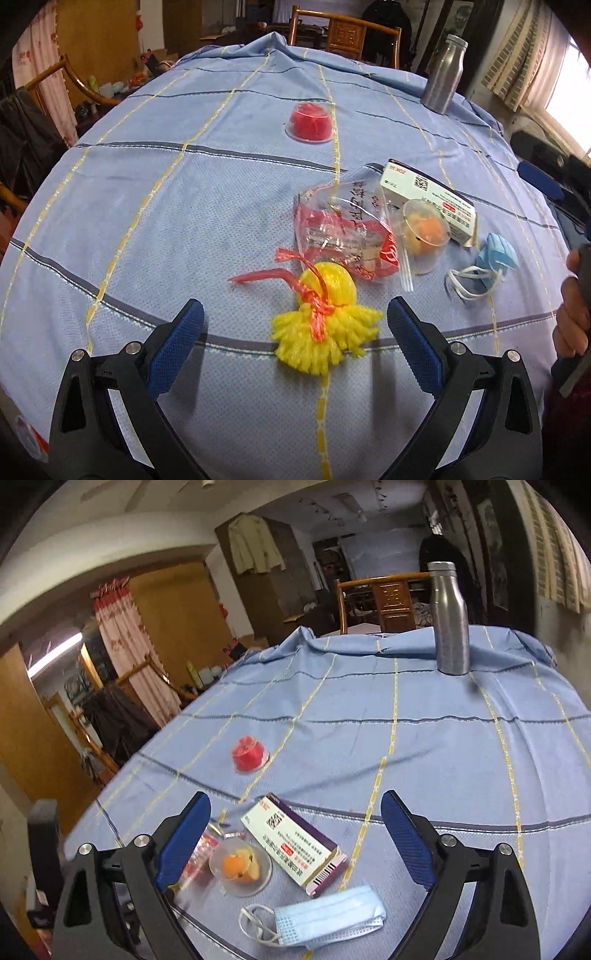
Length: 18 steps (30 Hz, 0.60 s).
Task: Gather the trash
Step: 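Grasp the yellow tassel with the left tool while the right tool grasps the white medicine box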
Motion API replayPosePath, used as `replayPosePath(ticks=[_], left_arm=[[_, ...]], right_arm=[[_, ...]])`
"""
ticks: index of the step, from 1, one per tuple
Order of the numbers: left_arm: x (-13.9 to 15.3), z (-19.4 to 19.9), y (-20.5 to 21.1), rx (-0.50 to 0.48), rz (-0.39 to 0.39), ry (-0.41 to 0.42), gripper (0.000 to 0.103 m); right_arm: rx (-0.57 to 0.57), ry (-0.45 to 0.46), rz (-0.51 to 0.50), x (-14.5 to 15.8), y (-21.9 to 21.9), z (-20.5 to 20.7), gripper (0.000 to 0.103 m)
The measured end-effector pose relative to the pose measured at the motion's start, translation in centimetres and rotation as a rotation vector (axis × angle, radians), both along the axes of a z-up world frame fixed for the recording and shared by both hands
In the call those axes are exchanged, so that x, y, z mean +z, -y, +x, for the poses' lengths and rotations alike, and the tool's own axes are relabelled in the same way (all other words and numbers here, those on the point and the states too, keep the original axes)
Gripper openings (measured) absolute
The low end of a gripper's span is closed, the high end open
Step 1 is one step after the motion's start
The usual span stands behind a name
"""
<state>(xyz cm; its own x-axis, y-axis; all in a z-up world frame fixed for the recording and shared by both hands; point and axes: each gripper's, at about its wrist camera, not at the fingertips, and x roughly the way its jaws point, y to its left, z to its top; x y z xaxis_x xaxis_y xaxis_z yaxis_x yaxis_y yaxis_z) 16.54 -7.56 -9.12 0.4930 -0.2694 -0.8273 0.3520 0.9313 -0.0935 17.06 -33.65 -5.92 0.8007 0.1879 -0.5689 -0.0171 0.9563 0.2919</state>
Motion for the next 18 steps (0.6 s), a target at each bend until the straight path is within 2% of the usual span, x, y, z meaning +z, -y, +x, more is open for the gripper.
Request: replayPosePath(ticks=[1,2,3,4,5,6,11,15,18], left_arm=[[0.0,0.0,0.0,-0.001,-0.001,0.002,0.093],[0.1,0.0,0.0,-0.002,-0.005,0.005,0.082],[0.1,0.0,0.0,-0.01,-0.013,0.003,0.077],[0.1,0.0,-0.1,-0.02,-0.026,-0.004,0.064],[0.1,0.0,-0.1,-0.029,-0.04,-0.01,0.045],[0.1,-0.1,-0.3,-0.038,-0.054,-0.013,0.039],[1.5,-0.4,-3.3,0.032,-0.096,0.032,0.038],[3.1,-0.9,-6.9,0.122,-0.073,0.098,0.038],[3.4,-1.0,-8.5,0.162,-0.074,0.116,0.038]], right_arm=[[0.004,-0.005,-0.022,-0.1,-0.3,-0.1,0.092],[0.004,-0.011,-0.045,-0.1,-0.6,-0.1,0.093],[0.001,-0.016,-0.06,-0.2,-0.8,-0.1,0.093],[-0.004,-0.022,-0.075,-0.3,-0.9,0.0,0.093],[-0.012,-0.03,-0.083,-0.4,-0.9,0.1,0.093],[-0.019,-0.038,-0.081,-0.6,-0.8,0.1,0.093],[-0.057,-0.05,-0.056,-0.8,0.4,0.5,0.093],[-0.092,-0.08,-0.046,-1.4,1.3,1.0,0.093],[-0.1,-0.127,-0.047,-2.3,1.5,1.7,0.093]])
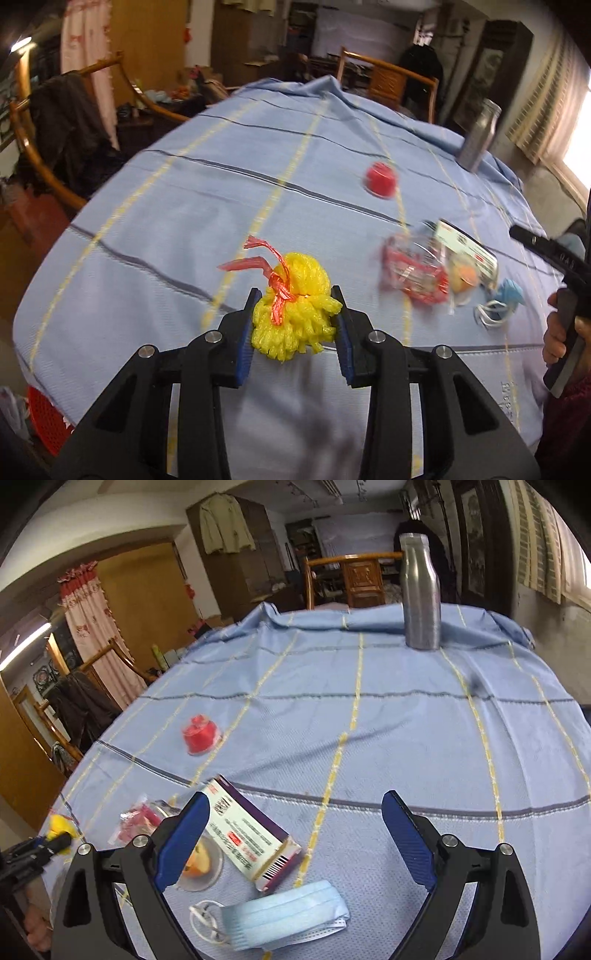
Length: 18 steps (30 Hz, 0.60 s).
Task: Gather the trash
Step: 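Grasp the yellow tassel with the left tool while the right tool grasps the white medicine box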
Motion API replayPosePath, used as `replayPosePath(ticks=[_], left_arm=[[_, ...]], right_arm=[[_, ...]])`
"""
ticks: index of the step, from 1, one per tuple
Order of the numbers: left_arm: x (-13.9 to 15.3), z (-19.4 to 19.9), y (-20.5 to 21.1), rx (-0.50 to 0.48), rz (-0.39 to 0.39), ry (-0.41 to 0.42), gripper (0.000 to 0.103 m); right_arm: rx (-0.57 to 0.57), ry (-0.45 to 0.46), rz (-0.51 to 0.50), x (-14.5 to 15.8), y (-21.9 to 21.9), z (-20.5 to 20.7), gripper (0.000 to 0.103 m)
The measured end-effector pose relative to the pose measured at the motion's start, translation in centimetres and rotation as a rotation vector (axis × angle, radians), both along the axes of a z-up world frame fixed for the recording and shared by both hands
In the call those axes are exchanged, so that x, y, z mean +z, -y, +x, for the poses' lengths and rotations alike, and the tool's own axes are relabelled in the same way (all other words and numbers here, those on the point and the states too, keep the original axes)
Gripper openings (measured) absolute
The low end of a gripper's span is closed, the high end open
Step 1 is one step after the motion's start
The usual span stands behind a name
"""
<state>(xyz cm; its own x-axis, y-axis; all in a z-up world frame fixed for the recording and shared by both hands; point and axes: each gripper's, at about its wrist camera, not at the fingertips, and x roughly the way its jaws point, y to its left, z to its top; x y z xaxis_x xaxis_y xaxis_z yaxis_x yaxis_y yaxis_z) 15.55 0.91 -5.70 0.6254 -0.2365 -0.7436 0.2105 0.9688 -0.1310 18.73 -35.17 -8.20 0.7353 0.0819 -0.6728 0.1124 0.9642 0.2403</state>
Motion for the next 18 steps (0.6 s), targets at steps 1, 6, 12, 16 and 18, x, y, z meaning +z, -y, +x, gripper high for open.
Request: replayPosePath(ticks=[1,6,12,16,18], left_arm=[[-0.1,0.1,-0.4,0.009,-0.006,-0.002,0.038],[-1.0,0.6,-1.1,0.021,-0.026,-0.028,0.038],[-1.5,0.7,-1.1,0.009,-0.033,-0.037,0.038],[-1.5,0.7,-1.6,0.018,-0.034,-0.037,0.038],[-1.5,0.8,-1.8,0.024,-0.038,-0.037,0.038]], right_arm=[[-0.001,-0.013,-0.009,-0.3,0.0,0.2,0.093],[0.06,-0.096,-0.081,-2.0,-1.7,1.3,0.091],[0.247,-0.175,-0.131,-3.7,-5.3,1.9,0.069],[0.302,-0.111,-0.201,-2.9,-7.0,1.2,0.066],[0.28,-0.109,-0.231,-2.9,-7.0,1.6,0.07]])
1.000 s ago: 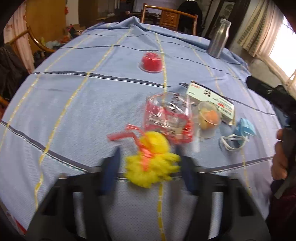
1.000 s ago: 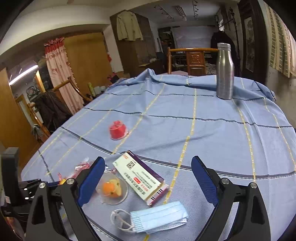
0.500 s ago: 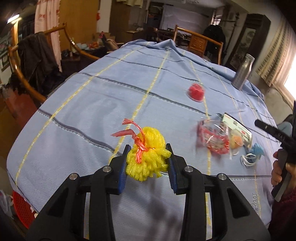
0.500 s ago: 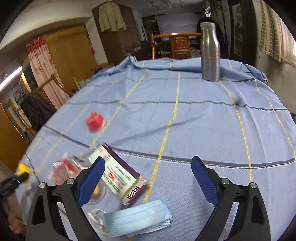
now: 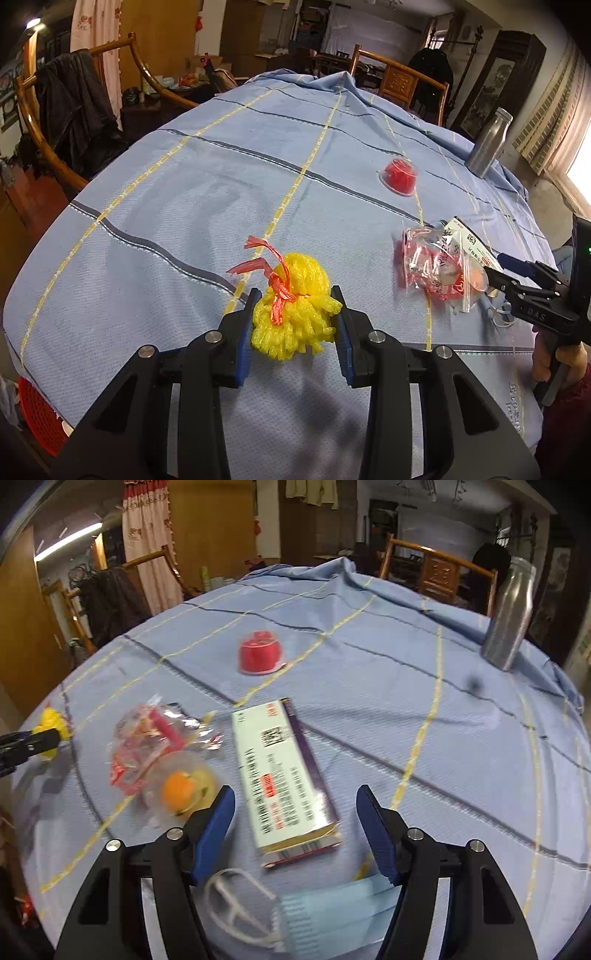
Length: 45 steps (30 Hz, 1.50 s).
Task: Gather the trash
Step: 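Grasp the yellow tassel with the left tool while the right tool grasps the white medicine box, then carry tassel and box to the red basket and open both tools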
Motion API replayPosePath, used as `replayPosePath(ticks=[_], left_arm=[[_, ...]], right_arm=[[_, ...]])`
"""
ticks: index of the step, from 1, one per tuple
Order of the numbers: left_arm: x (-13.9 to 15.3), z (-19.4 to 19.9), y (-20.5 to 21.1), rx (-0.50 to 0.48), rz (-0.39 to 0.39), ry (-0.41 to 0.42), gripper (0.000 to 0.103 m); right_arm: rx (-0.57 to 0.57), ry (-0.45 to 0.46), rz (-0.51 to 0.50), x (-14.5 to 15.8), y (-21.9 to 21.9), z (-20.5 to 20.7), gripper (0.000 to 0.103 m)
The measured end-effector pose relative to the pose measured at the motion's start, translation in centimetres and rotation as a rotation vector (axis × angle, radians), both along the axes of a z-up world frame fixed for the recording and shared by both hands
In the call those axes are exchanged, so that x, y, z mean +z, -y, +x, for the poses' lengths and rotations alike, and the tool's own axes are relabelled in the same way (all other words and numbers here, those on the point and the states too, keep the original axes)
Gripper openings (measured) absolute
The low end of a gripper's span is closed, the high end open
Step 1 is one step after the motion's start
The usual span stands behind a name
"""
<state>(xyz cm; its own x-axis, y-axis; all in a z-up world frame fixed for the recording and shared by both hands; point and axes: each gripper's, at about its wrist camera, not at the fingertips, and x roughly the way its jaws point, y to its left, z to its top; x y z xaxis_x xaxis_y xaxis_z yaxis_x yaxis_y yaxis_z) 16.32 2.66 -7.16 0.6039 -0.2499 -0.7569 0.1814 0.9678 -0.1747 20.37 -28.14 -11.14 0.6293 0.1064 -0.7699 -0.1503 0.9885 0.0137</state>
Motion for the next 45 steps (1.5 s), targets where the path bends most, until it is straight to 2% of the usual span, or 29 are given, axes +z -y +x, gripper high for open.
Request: replayPosePath(ticks=[5,6,7,8,11,12,13,19,26,33,38,42,43,45], left_arm=[[-0.2,0.0,-0.1,0.002,-0.008,-0.003,0.038],[-0.2,0.0,-0.1,0.002,-0.007,-0.003,0.038],[-0.1,-0.1,-0.1,0.003,-0.005,-0.002,0.038],[0.0,-0.2,-0.2,0.005,-0.004,0.002,0.038],[0.9,-0.6,-0.8,0.021,-0.005,0.023,0.038],[1.2,-0.7,-1.1,0.028,-0.005,0.03,0.038],[1.6,-0.9,-1.4,0.037,-0.003,0.038,0.038],[3.6,-2.4,-3.5,0.091,0.01,0.085,0.038],[4.7,-4.5,-8.5,0.197,0.011,0.114,0.038],[4.5,-7.8,-16.9,0.375,0.003,0.119,0.038],[2.9,-10.7,-23.6,0.517,-0.006,0.094,0.038],[0.4,-12.8,-28.5,0.644,0.021,0.047,0.04],[-0.1,-13.3,-29.5,0.665,0.03,0.039,0.041],[-1.4,-14.1,-31.5,0.725,0.052,0.012,0.058]], right_arm=[[-0.006,-0.042,-0.012,-1.0,-0.3,1.3,0.07],[0.002,-0.041,-0.005,-1.0,-0.3,1.3,0.05],[0.001,-0.025,0.015,-0.7,-0.2,1.1,0.051],[-0.033,0.044,0.042,0.5,0.4,0.5,0.046],[-0.075,0.218,0.168,4.0,2.5,-1.4,0.045],[-0.088,0.245,0.204,4.7,3.2,-1.8,0.045],[-0.098,0.264,0.25,5.3,3.9,-2.2,0.045],[-0.08,0.283,0.341,6.6,4.0,-3.5,0.045],[0.033,0.324,0.351,9.2,0.0,-5.6,0.045],[0.145,0.313,0.369,10.4,-5.4,-6.5,0.045],[0.214,0.283,0.379,10.7,-9.8,-6.5,0.045],[0.262,0.267,0.374,10.8,-13.4,-6.6,0.045],[0.281,0.26,0.352,10.8,-14.0,-6.6,0.045],[0.313,0.238,0.346,10.7,-16.2,-6.5,0.045]])
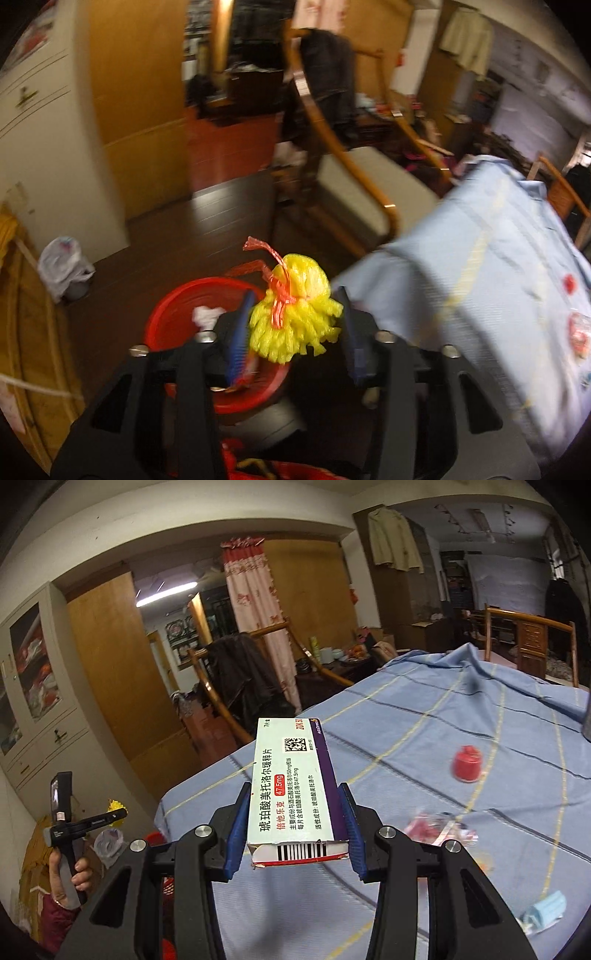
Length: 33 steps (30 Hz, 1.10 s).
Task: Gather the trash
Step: 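Carry tassel and box to the red basket and open both tools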
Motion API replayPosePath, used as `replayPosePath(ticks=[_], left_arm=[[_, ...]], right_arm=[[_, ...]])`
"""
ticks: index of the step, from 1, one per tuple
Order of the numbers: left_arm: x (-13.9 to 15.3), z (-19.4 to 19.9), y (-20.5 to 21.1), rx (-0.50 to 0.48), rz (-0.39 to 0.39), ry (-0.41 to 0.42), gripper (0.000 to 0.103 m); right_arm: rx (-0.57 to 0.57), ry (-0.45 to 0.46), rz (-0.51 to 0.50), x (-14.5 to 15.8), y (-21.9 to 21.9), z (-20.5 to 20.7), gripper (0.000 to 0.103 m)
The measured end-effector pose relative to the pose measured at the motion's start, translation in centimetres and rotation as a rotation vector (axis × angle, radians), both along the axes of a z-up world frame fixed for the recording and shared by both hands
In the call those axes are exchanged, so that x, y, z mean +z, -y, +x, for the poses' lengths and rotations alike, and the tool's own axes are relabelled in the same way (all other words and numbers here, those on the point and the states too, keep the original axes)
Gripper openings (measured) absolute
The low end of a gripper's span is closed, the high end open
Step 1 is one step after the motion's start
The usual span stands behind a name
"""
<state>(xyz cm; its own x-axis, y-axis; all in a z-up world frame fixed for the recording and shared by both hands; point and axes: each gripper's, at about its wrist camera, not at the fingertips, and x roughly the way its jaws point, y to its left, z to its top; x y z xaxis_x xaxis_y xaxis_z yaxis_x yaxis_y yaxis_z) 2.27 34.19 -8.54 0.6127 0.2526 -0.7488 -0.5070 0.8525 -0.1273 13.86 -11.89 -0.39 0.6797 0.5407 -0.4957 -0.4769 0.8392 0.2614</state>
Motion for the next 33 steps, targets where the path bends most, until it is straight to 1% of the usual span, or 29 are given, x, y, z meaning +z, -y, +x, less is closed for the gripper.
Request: replayPosePath(ticks=[1,2,6,8,11,13,14,16,18,20,22,23,24,25,26,27,29,31,33], left_arm=[[-0.5,-0.3,-0.8,0.03,-0.001,-0.011,0.079],[-1.0,-0.9,-1.8,0.065,-0.006,-0.01,0.087],[-2.0,-2.5,-4.4,0.111,-0.05,0.007,0.089],[-2.1,-3.0,-5.0,0.143,-0.036,0.008,0.091],[-2.1,-3.9,-5.9,0.212,0.01,0.0,0.093],[-2.1,-4.6,-6.8,0.263,0.028,-0.003,0.094],[-2.2,-5.0,-7.4,0.285,0.029,-0.002,0.094],[-2.5,-5.8,-8.7,0.329,0.018,0.007,0.095],[-2.5,-6.2,-9.7,0.357,-0.005,0.025,0.095],[-2.5,-6.6,-10.7,0.376,-0.03,0.043,0.095],[-2.5,-6.9,-11.2,0.386,-0.039,0.048,0.095],[-2.5,-7.1,-11.4,0.391,-0.039,0.049,0.095],[-2.4,-7.4,-11.6,0.401,-0.038,0.048,0.095],[-2.4,-7.5,-11.7,0.411,-0.036,0.047,0.095],[-2.4,-7.7,-11.8,0.418,-0.032,0.048,0.095],[-2.2,-8.1,-12.0,0.427,-0.021,0.047,0.095],[-2.2,-8.4,-12.0,0.44,-0.001,0.043,0.095],[-2.0,-8.4,-11.8,0.448,0.018,0.042,0.096],[-2.0,-8.1,-11.5,0.427,0.014,0.042,0.096]], right_arm=[[0.016,-0.007,-0.005,0.0,-1.1,0.0,0.045],[0.041,-0.014,-0.014,0.0,-2.6,0.0,0.045],[0.13,-0.031,-0.049,-0.2,-7.4,-0.5,0.045],[0.19,-0.04,-0.069,-0.5,-10.4,-0.8,0.045],[0.274,-0.058,-0.097,-1.1,-14.6,-1.3,0.045],[0.332,-0.077,-0.114,-1.8,-17.2,-1.4,0.045],[0.375,-0.089,-0.13,-2.4,-19.3,-1.8,0.045],[0.422,-0.103,-0.147,-3.2,-21.2,-2.0,0.045],[0.485,-0.119,-0.17,-4.0,-24.1,-2.7,0.045],[0.536,-0.125,-0.187,-4.5,-26.8,-3.4,0.045],[0.578,-0.124,-0.188,-4.7,-29.6,-3.9,0.046],[0.607,-0.122,-0.182,-4.7,-31.4,-4.0,0.048],[0.633,-0.121,-0.177,-4.7,-33.1,-4.0,0.054],[0.665,-0.127,-0.183,-4.9,-35.1,-4.0,0.063],[0.663,-0.127,-0.194,-5.0,-36.0,-4.0,0.075],[0.648,-0.123,-0.204,-4.9,-36.6,-4.0,0.075],[0.646,-0.122,-0.2,-4.8,-36.5,-4.2,0.075],[0.612,-0.085,-0.21,-4.4,-34.9,-4.4,0.075],[0.574,-0.062,-0.223,-4.3,-33.1,-4.3,0.075]])
